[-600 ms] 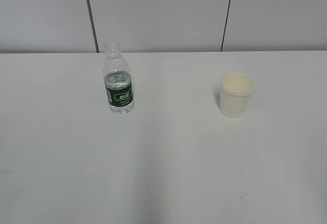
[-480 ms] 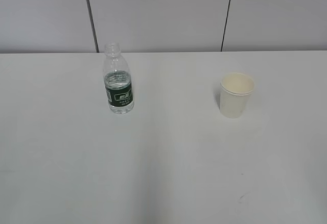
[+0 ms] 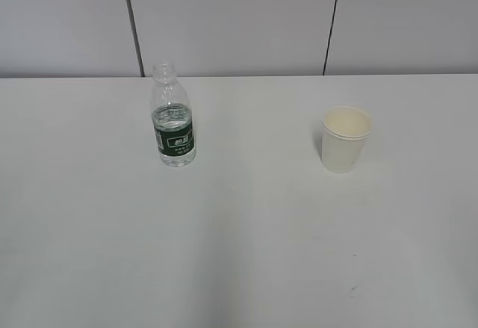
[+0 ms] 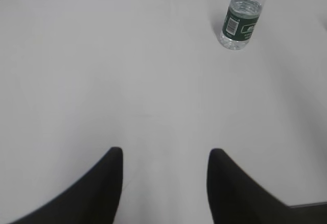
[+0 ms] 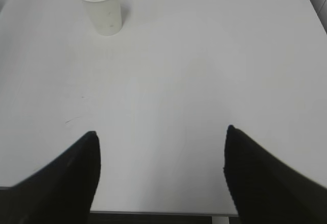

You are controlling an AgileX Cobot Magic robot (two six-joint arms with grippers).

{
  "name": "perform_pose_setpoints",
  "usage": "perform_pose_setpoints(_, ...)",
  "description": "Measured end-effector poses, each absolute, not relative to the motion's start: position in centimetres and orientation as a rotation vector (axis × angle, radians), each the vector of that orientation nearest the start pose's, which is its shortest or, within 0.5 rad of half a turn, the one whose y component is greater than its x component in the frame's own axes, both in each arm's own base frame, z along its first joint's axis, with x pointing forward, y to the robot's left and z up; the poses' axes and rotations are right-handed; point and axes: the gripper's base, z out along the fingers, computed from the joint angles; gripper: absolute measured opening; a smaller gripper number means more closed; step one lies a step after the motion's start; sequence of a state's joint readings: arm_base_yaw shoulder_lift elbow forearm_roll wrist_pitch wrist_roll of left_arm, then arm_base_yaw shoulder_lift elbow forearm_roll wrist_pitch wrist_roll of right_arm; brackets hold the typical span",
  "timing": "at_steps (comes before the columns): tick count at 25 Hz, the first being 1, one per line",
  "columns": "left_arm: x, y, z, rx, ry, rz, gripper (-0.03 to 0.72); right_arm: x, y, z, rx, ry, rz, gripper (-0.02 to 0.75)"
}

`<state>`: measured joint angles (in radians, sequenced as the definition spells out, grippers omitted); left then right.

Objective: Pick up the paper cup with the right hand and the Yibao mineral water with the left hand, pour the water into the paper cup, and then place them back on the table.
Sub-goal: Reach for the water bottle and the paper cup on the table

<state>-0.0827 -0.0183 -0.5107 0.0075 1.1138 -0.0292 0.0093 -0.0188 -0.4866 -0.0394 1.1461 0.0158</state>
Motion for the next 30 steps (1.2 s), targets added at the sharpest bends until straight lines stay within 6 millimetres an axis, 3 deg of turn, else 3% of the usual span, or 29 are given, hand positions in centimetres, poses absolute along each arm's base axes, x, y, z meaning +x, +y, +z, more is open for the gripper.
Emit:
perform_pose_setpoints(7, -1.1, 0.2, 27.6, 0.055, 2.068, -0.060, 0.343, -1.0, -0.3, 26.9, 0.011, 2.107, -0.033, 0.585)
perform_pose_setpoints(15, -1.1, 0.2, 27.8, 0.054, 2.053, -0.054, 0.343, -0.5, -0.3, 29.0, 0.006, 1.900, -0.029, 0.585)
perform_pose_setpoints(22, -0.4, 0.2, 31.1, 0.048, 1.725, -0.056, 0.343, 1.3, -0.2, 30.2, 0.001, 1.843, -0.028, 0.585)
perform_pose_setpoints(25, 0.8, 0.1, 32.3, 0.048, 1.649, -0.060, 0.343, 2.6, -0.2, 30.7, -0.001, 1.860, -0.028, 0.585)
perform_pose_setpoints(30, 4.6, -0.3, 33.6, 0.052, 1.627, -0.062, 0.343, 5.3, -0.2, 31.3, -0.009, 1.872, -0.036, 0.585)
